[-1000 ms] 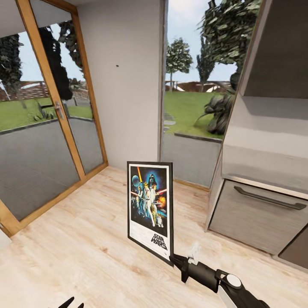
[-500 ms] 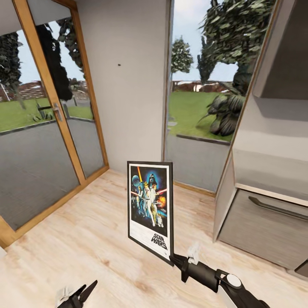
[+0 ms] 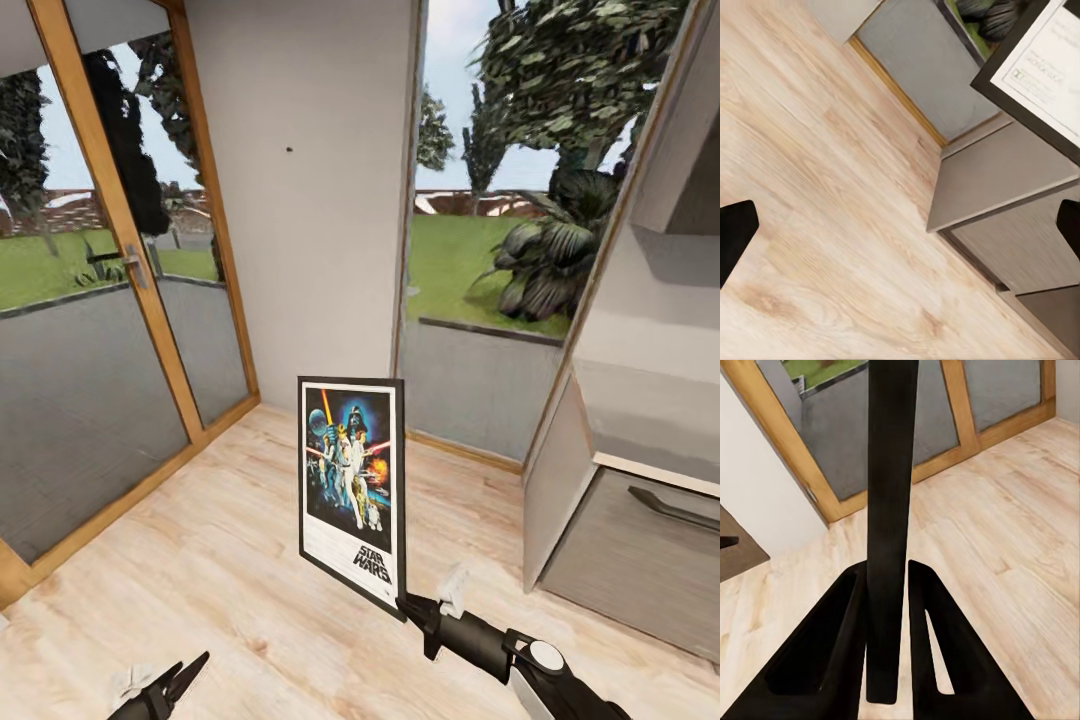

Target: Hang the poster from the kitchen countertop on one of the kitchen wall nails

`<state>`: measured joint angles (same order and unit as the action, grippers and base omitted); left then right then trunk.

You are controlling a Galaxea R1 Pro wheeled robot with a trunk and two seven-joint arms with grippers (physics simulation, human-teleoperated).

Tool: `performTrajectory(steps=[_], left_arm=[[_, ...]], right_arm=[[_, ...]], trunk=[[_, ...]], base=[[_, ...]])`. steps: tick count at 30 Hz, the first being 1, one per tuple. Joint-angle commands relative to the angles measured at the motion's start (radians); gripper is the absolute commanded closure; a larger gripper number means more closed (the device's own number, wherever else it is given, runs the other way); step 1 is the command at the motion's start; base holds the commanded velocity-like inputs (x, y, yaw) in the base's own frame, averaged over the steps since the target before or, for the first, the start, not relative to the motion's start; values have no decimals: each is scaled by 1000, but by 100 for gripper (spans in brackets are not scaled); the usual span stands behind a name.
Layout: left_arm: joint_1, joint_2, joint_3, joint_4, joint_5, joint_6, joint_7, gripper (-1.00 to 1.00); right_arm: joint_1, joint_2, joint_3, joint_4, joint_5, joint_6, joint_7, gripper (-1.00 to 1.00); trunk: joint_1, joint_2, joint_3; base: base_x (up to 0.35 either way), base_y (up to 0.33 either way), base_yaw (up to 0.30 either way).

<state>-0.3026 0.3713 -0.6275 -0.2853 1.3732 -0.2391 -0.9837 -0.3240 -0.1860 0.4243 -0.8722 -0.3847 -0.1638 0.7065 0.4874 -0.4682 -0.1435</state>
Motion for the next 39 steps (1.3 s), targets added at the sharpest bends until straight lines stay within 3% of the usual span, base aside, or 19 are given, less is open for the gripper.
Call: performTrajectory(steps=[1, 39], left_arm=[[-1, 1, -9, 0, 8, -5, -2, -100], [-1, 3, -10, 2, 7, -2, -3, -100]], right_arm=[[-1, -1, 4, 0, -9, -2, 2, 100], [-1, -1, 5, 1, -7, -3, 2, 100]], trunk=[[1, -2, -2], [1, -2, -2]], base=[[262, 265, 0], [252, 281, 0]])
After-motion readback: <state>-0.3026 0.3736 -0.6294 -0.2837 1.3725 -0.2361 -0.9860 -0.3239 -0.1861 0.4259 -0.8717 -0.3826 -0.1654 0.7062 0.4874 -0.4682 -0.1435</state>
